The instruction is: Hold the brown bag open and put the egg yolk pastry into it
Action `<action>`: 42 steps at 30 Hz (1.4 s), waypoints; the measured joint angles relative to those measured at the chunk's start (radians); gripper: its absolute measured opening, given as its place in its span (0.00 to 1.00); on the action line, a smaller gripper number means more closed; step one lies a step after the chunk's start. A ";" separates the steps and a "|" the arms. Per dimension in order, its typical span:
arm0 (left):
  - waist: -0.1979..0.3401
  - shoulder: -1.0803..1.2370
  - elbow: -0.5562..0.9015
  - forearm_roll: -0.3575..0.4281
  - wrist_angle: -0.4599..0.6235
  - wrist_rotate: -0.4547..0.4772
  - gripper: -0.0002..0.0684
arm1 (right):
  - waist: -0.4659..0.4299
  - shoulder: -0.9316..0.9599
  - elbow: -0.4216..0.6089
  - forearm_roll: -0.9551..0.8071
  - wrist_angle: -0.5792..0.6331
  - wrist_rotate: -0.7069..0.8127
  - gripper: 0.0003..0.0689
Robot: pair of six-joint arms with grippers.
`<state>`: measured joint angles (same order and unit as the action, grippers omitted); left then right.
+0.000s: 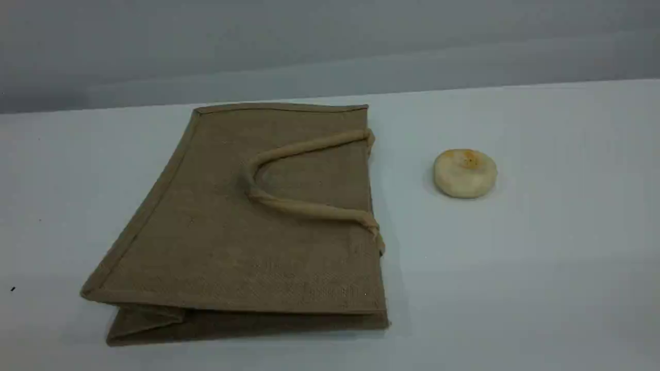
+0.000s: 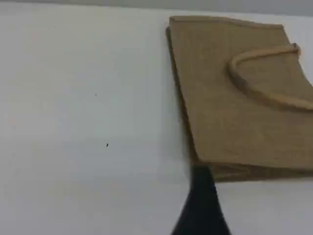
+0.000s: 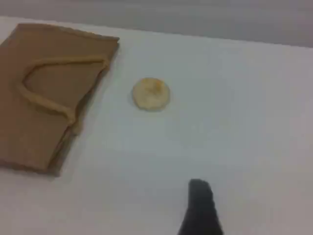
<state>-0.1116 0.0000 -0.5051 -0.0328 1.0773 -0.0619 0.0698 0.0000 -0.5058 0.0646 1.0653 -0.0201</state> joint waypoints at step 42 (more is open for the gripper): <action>0.000 0.000 0.000 0.000 0.000 0.000 0.71 | 0.000 0.000 0.000 0.041 0.000 0.000 0.65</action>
<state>-0.1116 0.0000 -0.5051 -0.0328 1.0773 -0.0619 0.0698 0.0000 -0.5058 0.1060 1.0653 -0.0201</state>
